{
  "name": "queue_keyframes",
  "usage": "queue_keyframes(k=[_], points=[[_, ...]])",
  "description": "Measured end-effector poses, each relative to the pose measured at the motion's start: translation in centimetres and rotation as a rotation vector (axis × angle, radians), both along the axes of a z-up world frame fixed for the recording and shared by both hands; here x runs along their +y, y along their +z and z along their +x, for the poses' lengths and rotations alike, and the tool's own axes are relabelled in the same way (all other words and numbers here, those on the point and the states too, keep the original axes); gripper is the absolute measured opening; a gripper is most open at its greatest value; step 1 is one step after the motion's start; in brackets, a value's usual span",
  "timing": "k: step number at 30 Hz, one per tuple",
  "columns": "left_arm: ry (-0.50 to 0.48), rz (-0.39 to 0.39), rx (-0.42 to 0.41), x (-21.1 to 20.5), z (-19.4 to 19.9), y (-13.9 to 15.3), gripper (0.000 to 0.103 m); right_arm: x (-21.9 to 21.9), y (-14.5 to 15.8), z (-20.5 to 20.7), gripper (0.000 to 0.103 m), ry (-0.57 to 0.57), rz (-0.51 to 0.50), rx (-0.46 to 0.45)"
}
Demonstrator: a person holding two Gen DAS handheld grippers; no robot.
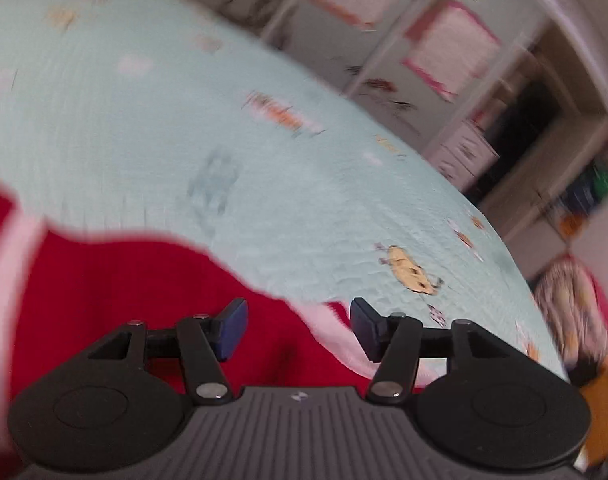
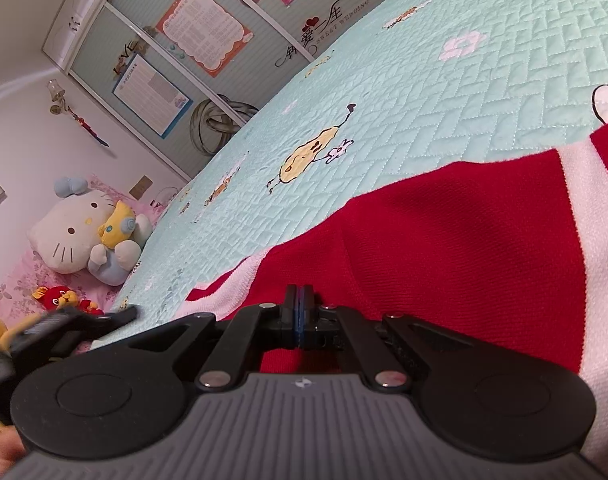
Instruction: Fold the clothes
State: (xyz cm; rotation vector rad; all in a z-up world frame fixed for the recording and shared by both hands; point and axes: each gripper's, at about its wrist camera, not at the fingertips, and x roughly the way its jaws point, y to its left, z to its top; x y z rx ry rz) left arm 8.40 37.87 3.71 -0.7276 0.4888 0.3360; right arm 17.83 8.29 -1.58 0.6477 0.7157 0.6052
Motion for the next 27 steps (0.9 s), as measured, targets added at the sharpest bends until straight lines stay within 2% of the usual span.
queue_keyframes(k=[1,3,5,6,8,10,11,12,13,14,16,19,20,24,27], points=[[0.02,0.005,-0.028,0.5,-0.3,-1.1,0.042,-0.2,-0.1,0.0,0.0,-0.003,0.012,0.003],[0.053,-0.014,-0.116,1.9,-1.8,-2.8,0.021,-0.5,-0.3,0.1,0.0,-0.009,0.037,0.009],[0.119,-0.133,-0.18,4.3,-3.2,-3.5,0.015,-0.8,-0.5,0.2,0.0,-0.015,0.061,0.015],[0.16,-0.137,-0.194,5.2,-4.0,-3.2,0.009,-0.9,-0.6,0.3,0.0,-0.018,0.073,0.018],[0.214,-0.126,-0.253,6.4,-5.7,-1.8,0.016,-0.9,-0.5,0.2,0.0,-0.02,0.07,0.015],[0.236,-0.097,-0.299,7.6,-7.1,-0.2,0.032,-0.7,-0.4,0.2,0.0,-0.018,0.055,0.009],[0.217,-0.053,-0.297,8.1,-7.3,0.8,0.037,-0.7,-0.4,0.2,0.0,-0.017,0.052,0.008],[0.199,-0.009,-0.295,8.6,-7.5,1.7,0.047,-0.7,-0.4,0.2,0.0,-0.017,0.055,0.009],[0.163,0.028,-0.264,9.2,-7.2,2.0,0.057,-0.7,-0.4,0.2,0.0,-0.017,0.055,0.009],[0.114,0.06,-0.212,9.9,-6.6,2.0,0.059,-0.7,-0.4,0.2,0.0,-0.017,0.054,0.008],[0.018,0.117,-0.12,11.1,-5.3,1.7,0.06,-0.6,-0.4,0.2,0.0,-0.016,0.049,0.007],[-0.119,0.177,-0.031,12.2,-3.7,0.7,0.06,-0.5,-0.3,0.2,0.0,-0.016,0.04,0.004],[-0.154,0.221,-0.004,12.3,-3.2,0.4,0.06,-0.5,-0.3,0.2,0.0,-0.016,0.039,0.004],[-0.27,0.314,0.041,12.2,-1.6,-0.4,0.061,-0.4,-0.1,0.2,0.0,-0.014,0.037,0.003],[-0.367,0.341,0.053,12.1,-0.7,-0.7,0.061,-0.3,-0.1,0.2,0.0,-0.009,0.03,-0.003]])
